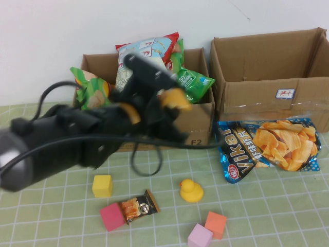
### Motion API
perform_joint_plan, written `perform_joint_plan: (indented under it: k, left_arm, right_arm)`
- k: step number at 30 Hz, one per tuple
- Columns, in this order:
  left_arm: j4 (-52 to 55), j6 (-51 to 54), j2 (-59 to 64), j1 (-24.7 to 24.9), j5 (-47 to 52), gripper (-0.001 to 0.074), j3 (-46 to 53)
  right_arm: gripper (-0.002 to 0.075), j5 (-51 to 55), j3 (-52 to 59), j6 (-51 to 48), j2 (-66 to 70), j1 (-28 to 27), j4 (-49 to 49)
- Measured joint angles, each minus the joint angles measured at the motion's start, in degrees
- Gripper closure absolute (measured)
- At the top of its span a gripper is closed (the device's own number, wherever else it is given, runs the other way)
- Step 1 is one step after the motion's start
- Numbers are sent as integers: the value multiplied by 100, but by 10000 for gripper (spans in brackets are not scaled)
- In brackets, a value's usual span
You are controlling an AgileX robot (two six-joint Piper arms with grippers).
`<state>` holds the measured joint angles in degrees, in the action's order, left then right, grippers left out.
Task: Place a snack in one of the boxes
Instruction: Place the biscuit in the biscuit box
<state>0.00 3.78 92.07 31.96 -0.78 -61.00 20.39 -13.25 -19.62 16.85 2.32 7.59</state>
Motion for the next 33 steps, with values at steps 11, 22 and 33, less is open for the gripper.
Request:
perform_joint_plan:
  k: [11, 22, 33]
  left_arm:
    - [0, 57, 1269, 633, 0, 498, -2753]
    - [0, 114, 3164, 700, -333, 499, -4884]
    - [248, 126, 3989, 700, 141, 203, -5861]
  right_arm:
    - [728, -9, 0, 0, 0, 0, 0]
    - [728, -13, 0, 0, 0, 0, 0]
    - [728, -13, 0, 0, 0, 0, 0]
